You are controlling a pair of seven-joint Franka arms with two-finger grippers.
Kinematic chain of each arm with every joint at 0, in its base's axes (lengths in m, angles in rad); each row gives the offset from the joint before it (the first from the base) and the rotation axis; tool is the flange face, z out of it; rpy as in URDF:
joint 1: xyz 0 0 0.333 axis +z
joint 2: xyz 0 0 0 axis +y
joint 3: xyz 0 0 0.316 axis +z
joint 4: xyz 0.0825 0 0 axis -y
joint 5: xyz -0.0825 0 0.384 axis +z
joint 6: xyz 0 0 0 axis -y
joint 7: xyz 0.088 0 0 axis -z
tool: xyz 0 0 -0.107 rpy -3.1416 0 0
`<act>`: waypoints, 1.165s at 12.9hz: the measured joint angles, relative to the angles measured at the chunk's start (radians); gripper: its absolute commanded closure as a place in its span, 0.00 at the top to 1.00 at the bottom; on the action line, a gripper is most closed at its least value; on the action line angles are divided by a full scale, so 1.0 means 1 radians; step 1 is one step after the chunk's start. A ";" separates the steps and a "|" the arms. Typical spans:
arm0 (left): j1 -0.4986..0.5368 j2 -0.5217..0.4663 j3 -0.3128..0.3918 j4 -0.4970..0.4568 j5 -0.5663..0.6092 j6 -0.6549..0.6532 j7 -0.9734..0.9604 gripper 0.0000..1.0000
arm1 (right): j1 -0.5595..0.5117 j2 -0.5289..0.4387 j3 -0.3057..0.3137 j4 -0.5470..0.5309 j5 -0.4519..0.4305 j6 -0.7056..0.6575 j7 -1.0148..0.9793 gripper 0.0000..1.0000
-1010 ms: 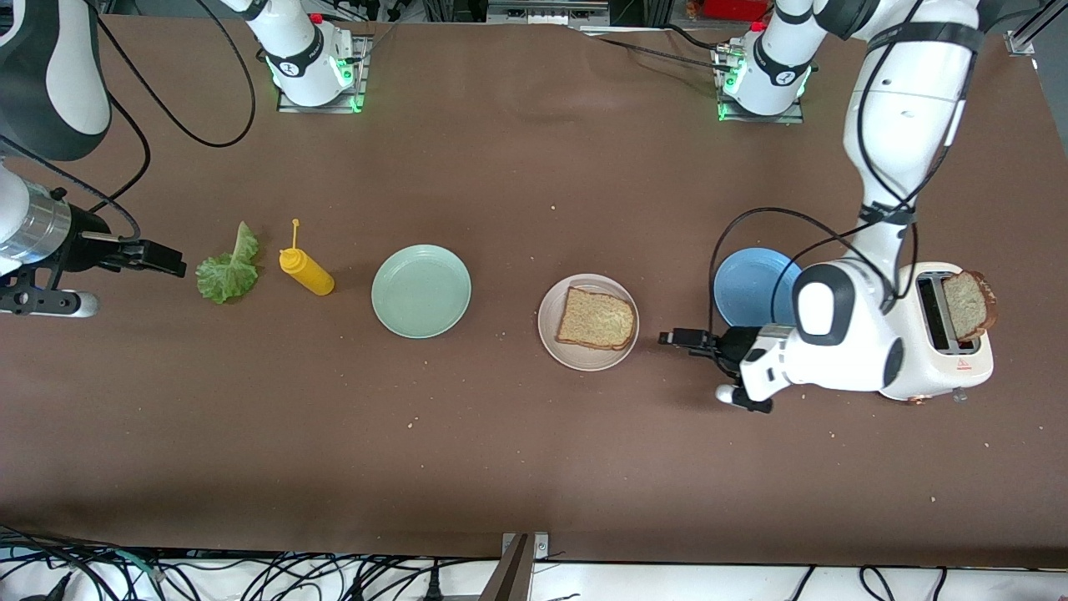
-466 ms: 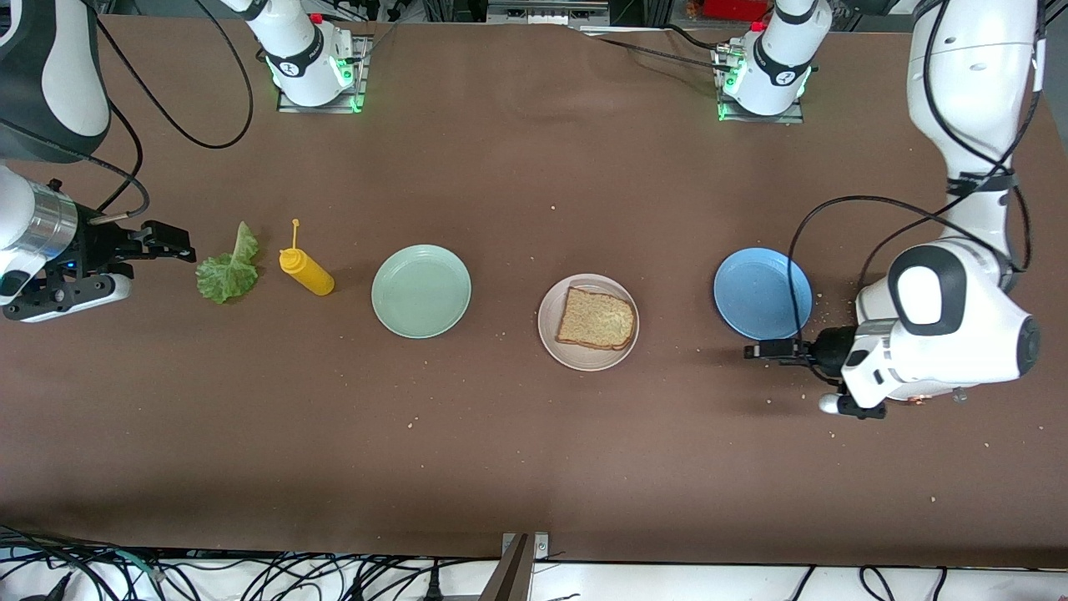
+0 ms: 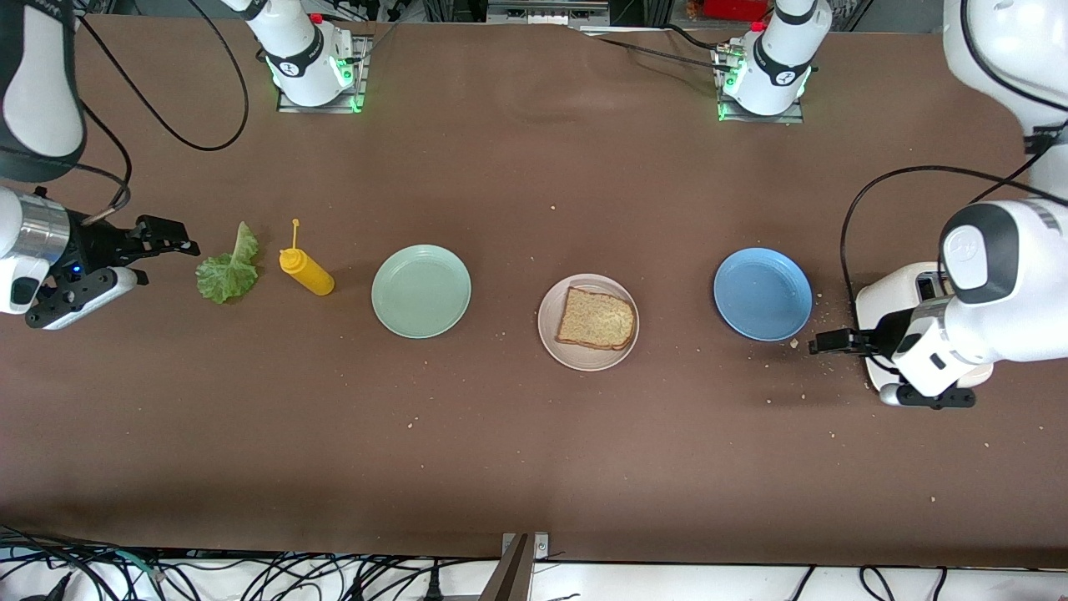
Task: Make sandwich in beige plate with both arms
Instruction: 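Withdraw the left gripper while the right gripper reaches toward the mustard, then lower the right gripper around the yellow mustard bottle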
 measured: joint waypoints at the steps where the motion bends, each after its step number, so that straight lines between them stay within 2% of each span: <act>1: 0.000 -0.022 0.000 0.001 0.038 -0.003 -0.023 1.00 | -0.016 0.010 -0.001 0.000 0.020 0.000 -0.034 1.00; 4: -0.001 -0.078 0.000 0.001 0.126 -0.011 -0.073 1.00 | -0.035 0.025 -0.002 0.000 0.042 0.000 -0.143 0.99; 8: -0.002 -0.144 -0.001 0.001 0.200 -0.033 -0.109 1.00 | -0.071 0.051 -0.002 -0.005 0.124 0.000 -0.318 0.99; 11: -0.002 -0.182 -0.002 0.001 0.218 -0.039 -0.119 1.00 | -0.106 0.074 -0.003 -0.012 0.169 0.000 -0.485 0.99; 15: -0.002 -0.183 -0.005 -0.005 0.218 -0.039 -0.128 1.00 | -0.117 0.083 -0.003 -0.013 0.204 0.000 -0.602 0.99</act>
